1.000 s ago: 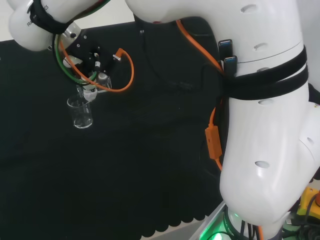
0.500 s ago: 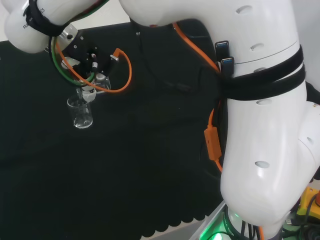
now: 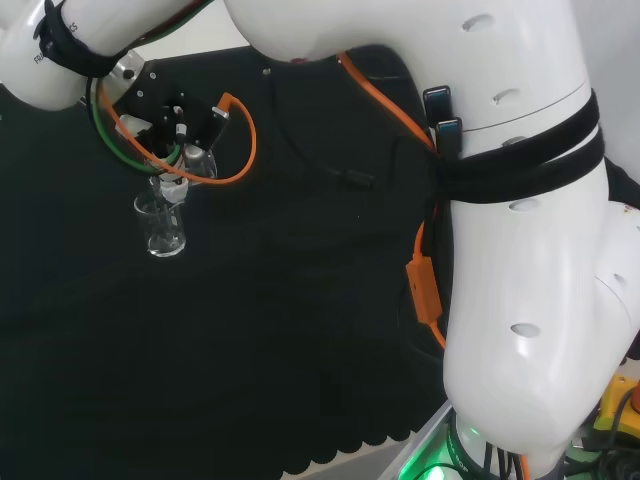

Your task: Pour the water from the handheld beaker into the one on the table.

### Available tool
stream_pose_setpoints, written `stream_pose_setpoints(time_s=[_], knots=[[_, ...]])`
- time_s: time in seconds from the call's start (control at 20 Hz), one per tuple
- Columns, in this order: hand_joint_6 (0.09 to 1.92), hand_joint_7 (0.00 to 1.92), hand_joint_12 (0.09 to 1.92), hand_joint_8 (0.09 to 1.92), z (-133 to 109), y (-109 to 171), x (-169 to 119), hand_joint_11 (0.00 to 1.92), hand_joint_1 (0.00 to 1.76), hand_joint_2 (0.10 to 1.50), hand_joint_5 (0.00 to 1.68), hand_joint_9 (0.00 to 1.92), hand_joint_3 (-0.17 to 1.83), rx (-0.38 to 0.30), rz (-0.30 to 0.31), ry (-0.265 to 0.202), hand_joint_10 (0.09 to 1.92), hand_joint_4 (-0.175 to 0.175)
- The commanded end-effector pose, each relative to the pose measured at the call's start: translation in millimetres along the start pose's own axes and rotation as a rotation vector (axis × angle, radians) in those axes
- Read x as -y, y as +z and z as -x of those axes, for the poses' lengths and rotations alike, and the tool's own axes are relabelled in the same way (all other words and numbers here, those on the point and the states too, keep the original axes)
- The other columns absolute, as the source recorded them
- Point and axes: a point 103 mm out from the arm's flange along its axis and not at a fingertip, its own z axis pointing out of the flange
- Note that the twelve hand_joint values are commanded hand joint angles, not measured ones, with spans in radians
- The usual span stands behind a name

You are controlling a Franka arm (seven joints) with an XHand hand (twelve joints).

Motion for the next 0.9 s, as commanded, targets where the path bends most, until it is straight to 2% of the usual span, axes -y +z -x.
stream_pose_setpoints(time_s=[0.05, 0.9], knots=[[0.19, 1.56, 0.8, 0.09, -1.3, 1.5, -0.4, 1.23, 1.32, 1.02, 1.44, 1.47, -0.17, 0.017, -0.015, 0.002, 0.1, -0.175], [0.19, 1.56, 0.8, 0.09, -0.3, -1.9, 2.2, 1.23, 1.32, 1.02, 1.44, 1.48, -0.17, 0.041, -0.039, 0.013, 0.1, -0.175]])
